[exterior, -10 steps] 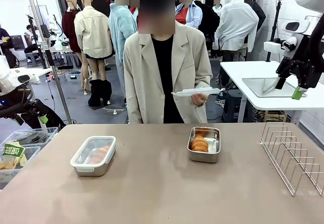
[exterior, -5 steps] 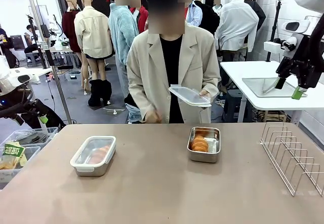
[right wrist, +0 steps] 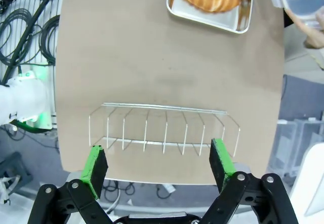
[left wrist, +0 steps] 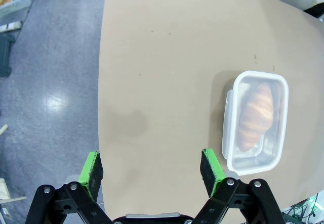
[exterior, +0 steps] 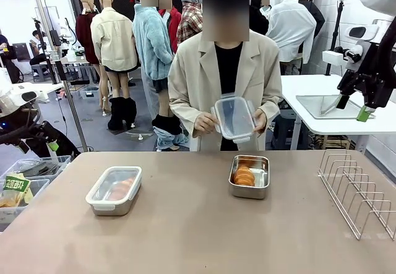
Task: Place the bread in airtight containers.
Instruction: Release when the human grabs the Airtight Container lid.
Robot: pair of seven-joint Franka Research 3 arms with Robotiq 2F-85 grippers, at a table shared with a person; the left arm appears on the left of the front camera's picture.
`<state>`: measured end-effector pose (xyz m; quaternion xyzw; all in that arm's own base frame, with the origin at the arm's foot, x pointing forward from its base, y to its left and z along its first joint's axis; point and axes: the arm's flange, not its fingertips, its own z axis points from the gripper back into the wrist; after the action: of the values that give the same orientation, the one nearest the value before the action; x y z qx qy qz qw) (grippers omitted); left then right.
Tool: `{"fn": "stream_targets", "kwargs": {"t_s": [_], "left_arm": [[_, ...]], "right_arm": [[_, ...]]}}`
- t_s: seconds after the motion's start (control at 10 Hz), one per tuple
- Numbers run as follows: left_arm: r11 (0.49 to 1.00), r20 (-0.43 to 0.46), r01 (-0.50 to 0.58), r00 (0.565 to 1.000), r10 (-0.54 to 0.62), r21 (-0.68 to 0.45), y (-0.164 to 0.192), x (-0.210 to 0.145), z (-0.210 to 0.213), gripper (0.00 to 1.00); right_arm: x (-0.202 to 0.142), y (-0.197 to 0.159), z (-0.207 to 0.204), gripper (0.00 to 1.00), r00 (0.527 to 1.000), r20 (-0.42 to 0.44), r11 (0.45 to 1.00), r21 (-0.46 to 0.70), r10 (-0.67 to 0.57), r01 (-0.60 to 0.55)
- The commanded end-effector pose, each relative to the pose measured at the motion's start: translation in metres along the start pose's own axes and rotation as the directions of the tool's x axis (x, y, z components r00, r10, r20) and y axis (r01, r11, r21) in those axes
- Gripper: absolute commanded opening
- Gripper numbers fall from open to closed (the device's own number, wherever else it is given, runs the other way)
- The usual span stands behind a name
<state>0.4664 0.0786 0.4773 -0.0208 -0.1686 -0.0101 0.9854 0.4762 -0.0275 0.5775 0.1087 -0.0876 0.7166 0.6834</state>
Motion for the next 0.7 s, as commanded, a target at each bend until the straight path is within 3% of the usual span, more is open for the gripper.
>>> {"fn": "stream_targets", "kwargs": {"t_s": [0.0, 0.6], "left_arm": [[1.000, -0.002, 0.003, 1.000, -0.003, 0.006, 0.0019, -0.0003, 0.0017, 1.00], [1.000, -0.002, 0.003, 1.000, -0.003, 0.006, 0.0019, -0.0003, 0.0017, 1.00]], "right_arm": [[0.0002, 0.0008, 0.0002, 1.00, 1.000, 0.002, 1.000, 0.008, -0.001, 0.001], [0.0002, 0.0008, 0.0002, 1.00, 1.000, 0.002, 1.000, 0.008, -0.001, 0.001]]}}
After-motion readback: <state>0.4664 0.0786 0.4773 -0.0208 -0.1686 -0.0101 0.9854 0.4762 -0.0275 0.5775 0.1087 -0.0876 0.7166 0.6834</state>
